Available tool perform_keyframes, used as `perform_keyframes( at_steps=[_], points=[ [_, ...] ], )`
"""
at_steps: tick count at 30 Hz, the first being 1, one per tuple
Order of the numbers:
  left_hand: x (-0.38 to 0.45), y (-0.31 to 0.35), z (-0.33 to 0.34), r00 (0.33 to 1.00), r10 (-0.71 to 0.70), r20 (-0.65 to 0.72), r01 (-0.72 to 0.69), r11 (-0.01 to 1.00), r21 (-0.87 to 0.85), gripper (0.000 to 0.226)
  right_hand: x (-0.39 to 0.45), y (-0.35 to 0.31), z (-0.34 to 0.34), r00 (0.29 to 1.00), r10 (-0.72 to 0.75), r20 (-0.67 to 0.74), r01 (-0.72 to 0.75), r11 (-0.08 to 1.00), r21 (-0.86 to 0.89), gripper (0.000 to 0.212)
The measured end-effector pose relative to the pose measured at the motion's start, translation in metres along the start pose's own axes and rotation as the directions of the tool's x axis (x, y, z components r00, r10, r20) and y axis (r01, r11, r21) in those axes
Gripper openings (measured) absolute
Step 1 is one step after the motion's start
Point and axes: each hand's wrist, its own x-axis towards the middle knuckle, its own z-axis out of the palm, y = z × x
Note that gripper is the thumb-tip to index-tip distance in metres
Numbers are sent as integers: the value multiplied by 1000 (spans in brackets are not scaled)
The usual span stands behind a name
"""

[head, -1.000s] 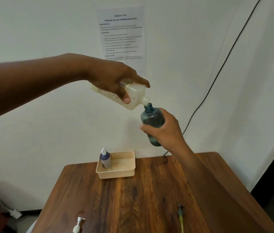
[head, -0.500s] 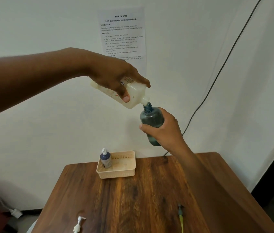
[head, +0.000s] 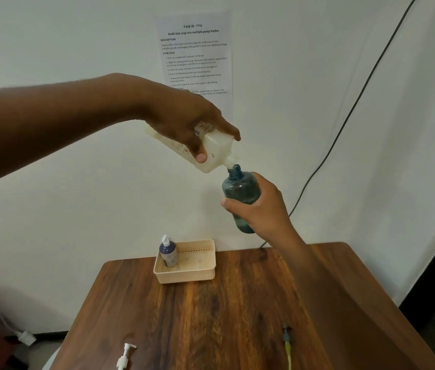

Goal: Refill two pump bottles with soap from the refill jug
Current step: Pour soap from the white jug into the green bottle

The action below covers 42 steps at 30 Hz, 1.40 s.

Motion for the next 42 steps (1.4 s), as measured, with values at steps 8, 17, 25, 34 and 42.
perform_keyframes(
  at_steps=[8,17,25,34,42],
  points=[
    [2,2,-3,1000,19,11,-20,999,47,75,0,0,0,1000,-3,2,3,1000,12,62],
    [3,0,-2,1000,8,10,-9,1000,10,75,1,1,0,1000,-8,1,8,999,36,60],
    [-11,-7,18,994,-61,-96,36,970,-239,80,8,-5,2,1000,23,1,-23,991,134,54],
    [-17,-12,93,913,-254,-318,13,800,-599,72,18,-10,11,999,46,-14,-42,973,226,52],
    [-41,0,208,857,-456,-240,-56,381,-923,64,14,7,31,995,94,11,-95,979,182,58]
  ],
)
